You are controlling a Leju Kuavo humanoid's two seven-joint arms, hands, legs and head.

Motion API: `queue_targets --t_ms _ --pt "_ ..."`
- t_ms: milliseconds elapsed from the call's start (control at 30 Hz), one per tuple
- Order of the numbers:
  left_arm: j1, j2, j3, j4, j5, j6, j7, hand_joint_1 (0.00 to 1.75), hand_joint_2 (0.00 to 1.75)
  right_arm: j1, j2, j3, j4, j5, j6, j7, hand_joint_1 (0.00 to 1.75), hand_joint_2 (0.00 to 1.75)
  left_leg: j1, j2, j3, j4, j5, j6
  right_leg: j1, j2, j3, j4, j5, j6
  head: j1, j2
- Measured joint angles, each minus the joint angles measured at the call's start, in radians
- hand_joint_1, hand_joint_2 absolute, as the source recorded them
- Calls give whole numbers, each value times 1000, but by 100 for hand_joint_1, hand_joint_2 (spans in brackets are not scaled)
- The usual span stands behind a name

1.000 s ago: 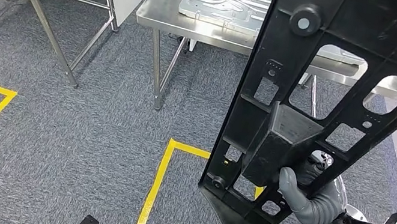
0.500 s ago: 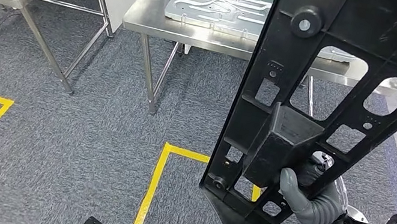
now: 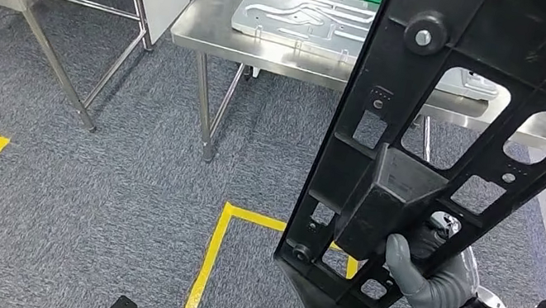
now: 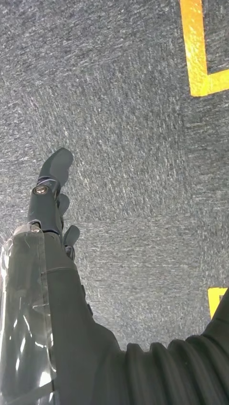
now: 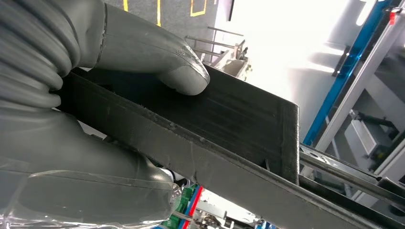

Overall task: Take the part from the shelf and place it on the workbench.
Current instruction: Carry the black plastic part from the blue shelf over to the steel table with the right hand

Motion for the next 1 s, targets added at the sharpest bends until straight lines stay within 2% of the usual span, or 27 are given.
queue_targets --t_ms 67,100,133,200,267,300,333,400,433,467,500,533,567,600,667,767,800,867,933,967,1000 --pt "0 0 0 0 0 0 0 0 175 0 0 0 0 0 0 0 175 175 1 0 23 -2 -17 -7 0 -3 44 -126 90 -6 0 0" --pt "-1 0 0 0 0 0 0 0 175 0 0 0 0 0 0 0 175 175 1 0 32 -3 -23 -12 4 -5 63 -181 111 -11 0 0" --pt "-2 -1 0 0 0 0 -1 0 175 -1 0 0 0 0 0 0 175 175 1 0 37 -5 -29 -17 8 -7 74 -214 122 -19 0 0" --pt "-3 -1 0 0 0 0 -1 0 175 0 0 0 -1 0 0 0 175 175 -1 1 42 -3 -32 -31 14 -8 77 -231 112 -35 0 0" --pt "-3 -1 0 0 1 0 -1 0 175 0 -1 -1 -3 0 0 0 175 175 0 2 40 19 -37 -42 12 -6 93 -238 110 -50 0 0" --pt "-4 -1 0 0 0 0 -1 0 175 -2 -1 -1 -4 0 0 0 175 175 0 1 24 52 -43 -45 10 -5 103 -241 104 -57 0 0" --pt "-5 -1 0 0 0 0 -1 0 175 -3 -1 -1 -4 0 0 0 175 175 1 1 -4 104 -59 -47 10 -5 112 -243 99 -63 0 0" --pt "-6 -1 0 0 1 0 -1 0 175 -3 -1 -1 -5 0 0 -1 175 175 2 1 -86 233 -107 -48 13 -5 127 -243 85 -71 0 0" --pt "-4 -1 0 0 1 0 -1 0 175 -1 -1 0 -5 0 0 -1 175 175 2 1 -123 280 -126 -48 14 -3 135 -243 78 -73 0 0" --pt "-2 -1 0 0 1 0 -1 0 175 0 -1 0 -5 0 0 0 175 175 1 1 -147 298 -129 -47 16 -2 146 -243 69 -73 0 0" --pt "-1 -1 0 0 1 0 -1 0 175 0 -1 0 -5 1 -1 0 175 175 1 1 -155 280 -111 -44 18 0 159 -243 61 -73 0 0" --pt "0 -1 0 0 1 0 0 0 175 1 -1 0 -6 2 -1 0 175 175 -1 1 -148 233 -73 -40 19 2 173 -243 51 -72 0 0" --pt "0 -1 0 0 0 0 0 0 175 1 0 0 -6 3 -3 0 175 175 -3 1 -132 164 -17 -32 21 2 186 -243 41 -71 0 0" --pt "-1 0 0 0 0 0 0 0 175 1 1 0 -6 5 -4 1 175 175 -7 1 -117 104 24 -26 22 2 198 -243 32 -68 0 0" --pt "-1 0 0 0 0 0 1 0 175 1 2 0 -9 7 -6 2 175 175 -13 1 -100 36 64 -17 23 4 208 -242 17 -59 1 0" --pt "-1 -1 0 0 -2 0 3 0 175 3 2 0 -19 11 -8 4 175 175 -12 -1 -83 19 66 -6 21 4 214 -229 16 -40 2 0" --pt "-2 -1 0 0 -3 0 3 0 175 3 2 -1 -22 12 -10 4 175 175 -10 -1 -73 12 65 -2 20 3 209 -208 14 -34 2 0" --pt "-5 -1 -1 0 -5 1 3 0 175 4 2 -1 -29 16 -13 4 175 175 -6 -1 -57 2 62 4 15 1 160 -119 -11 -24 2 0" --pt "-7 -1 -1 0 -7 0 3 0 175 10 2 -2 -33 19 -16 4 175 175 -4 -2 -46 0 52 6 8 1 78 0 -62 -13 2 0" --pt "-6 -1 -1 0 -7 0 3 0 175 13 2 -2 -33 20 -17 4 175 175 -3 -3 -39 0 46 5 4 1 46 34 -77 -9 2 0" --pt "-5 -1 -2 0 -7 -1 4 0 175 16 2 -2 -33 22 -17 4 175 175 -2 -3 -31 0 39 3 0 0 28 36 -71 -5 2 0"
